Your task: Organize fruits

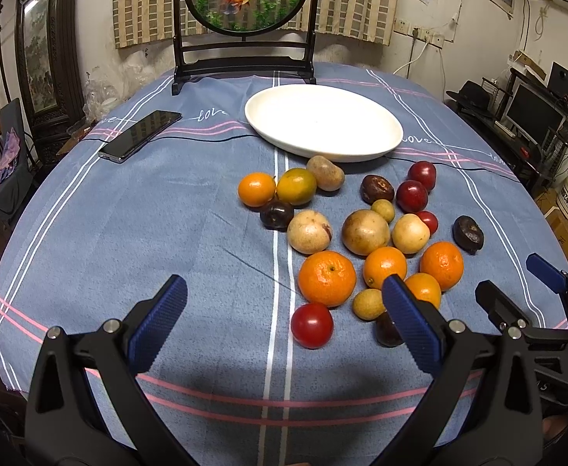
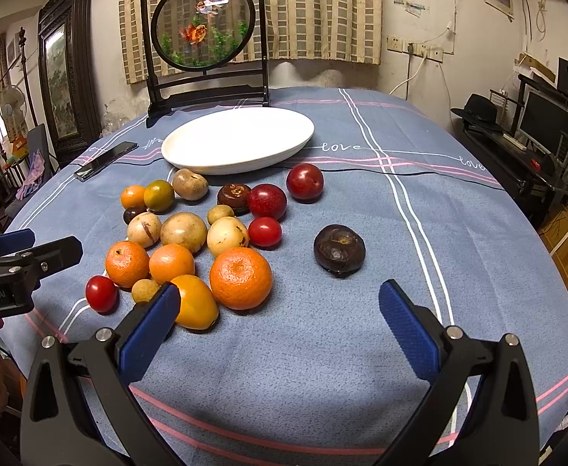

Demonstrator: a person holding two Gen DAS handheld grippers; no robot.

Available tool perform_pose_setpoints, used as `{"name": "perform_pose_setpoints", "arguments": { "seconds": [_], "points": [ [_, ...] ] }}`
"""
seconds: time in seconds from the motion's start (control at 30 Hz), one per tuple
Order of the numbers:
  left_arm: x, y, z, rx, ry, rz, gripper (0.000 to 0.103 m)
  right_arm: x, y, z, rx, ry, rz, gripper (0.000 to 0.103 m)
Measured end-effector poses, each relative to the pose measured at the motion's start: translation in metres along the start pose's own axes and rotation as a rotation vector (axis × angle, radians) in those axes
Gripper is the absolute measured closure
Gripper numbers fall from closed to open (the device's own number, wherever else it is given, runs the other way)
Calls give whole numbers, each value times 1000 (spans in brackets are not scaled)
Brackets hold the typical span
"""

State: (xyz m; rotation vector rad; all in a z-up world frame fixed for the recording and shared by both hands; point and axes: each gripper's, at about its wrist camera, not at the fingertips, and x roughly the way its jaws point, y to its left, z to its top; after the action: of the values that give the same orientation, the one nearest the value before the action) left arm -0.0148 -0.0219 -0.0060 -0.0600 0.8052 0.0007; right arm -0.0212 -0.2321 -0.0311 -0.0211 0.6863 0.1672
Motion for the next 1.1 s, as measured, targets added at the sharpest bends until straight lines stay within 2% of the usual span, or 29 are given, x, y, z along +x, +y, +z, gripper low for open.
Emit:
{"name": "perform_pose_setpoints", "arguments": {
  "seconds": [0.57, 0.67, 0.83, 1.1],
  "points": [
    [4, 1, -3, 12, 14, 4, 2, -2, 0, -4, -4, 7, 1, 1],
    [9, 2, -9, 37, 18, -20, 2, 0, -3, -5, -7, 9, 4, 1],
    [23, 2, -15, 91, 57, -38, 2, 7, -9, -10, -6, 37, 44, 1],
    [46, 8, -19, 130, 103, -27, 2, 9, -20, -11, -6, 25, 78, 1]
  ]
}}
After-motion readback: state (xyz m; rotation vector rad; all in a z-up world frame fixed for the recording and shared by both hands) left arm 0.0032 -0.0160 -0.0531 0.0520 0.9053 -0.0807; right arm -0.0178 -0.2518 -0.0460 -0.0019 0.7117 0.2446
